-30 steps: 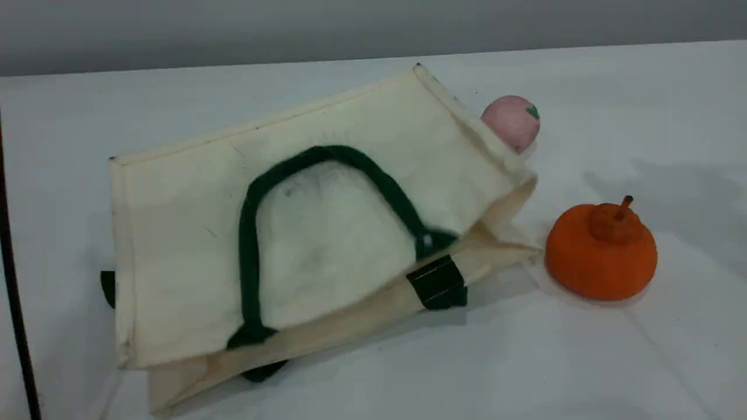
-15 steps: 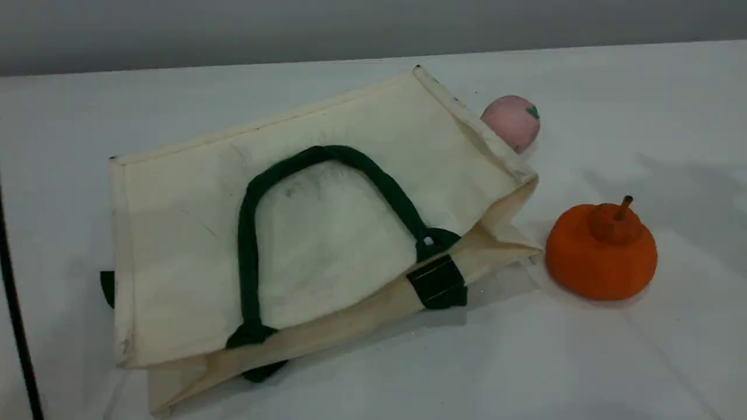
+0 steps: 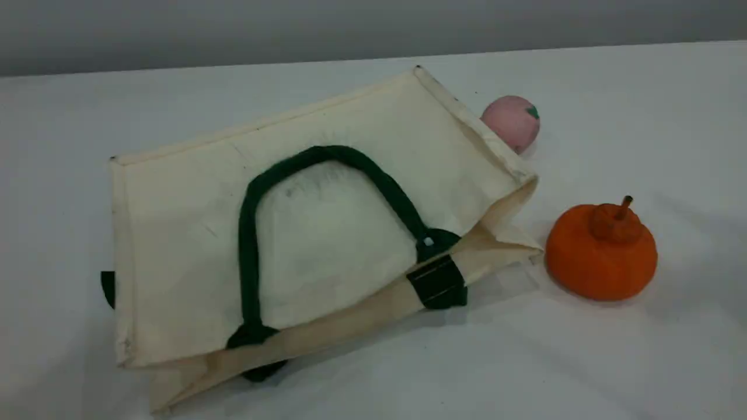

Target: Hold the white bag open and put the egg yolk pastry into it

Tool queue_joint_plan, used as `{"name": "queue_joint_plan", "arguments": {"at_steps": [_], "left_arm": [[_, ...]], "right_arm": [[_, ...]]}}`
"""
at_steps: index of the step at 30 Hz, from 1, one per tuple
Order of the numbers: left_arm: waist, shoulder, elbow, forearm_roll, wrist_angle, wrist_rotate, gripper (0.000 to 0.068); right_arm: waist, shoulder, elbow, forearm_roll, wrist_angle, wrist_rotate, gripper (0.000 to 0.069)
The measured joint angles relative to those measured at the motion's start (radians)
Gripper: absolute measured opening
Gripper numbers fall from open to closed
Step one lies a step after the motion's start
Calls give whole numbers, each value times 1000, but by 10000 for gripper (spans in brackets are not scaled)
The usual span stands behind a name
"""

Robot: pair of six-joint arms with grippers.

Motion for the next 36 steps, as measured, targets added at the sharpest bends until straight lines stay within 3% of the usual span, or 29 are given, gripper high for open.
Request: {"name": "queue_joint_plan", "arguments": {"at_steps": [6, 15, 18, 24, 36], "left_arm": [[0, -69, 0, 14, 3, -115, 446], [0, -204, 1, 164, 57, -309, 446], [0, -251, 15, 162, 56, -363, 447], [0, -394, 124, 161, 55, -370, 447], [0, -865, 474, 210, 53, -370, 447]], "right_arm": [[0, -202, 0, -48, 89, 89, 507], [0, -449, 2, -199, 228, 281, 507], [0, -508, 4, -203, 280, 323, 507], [0, -591, 4, -237, 397, 413, 507], [0, -709, 5, -251, 511, 536, 507]]}}
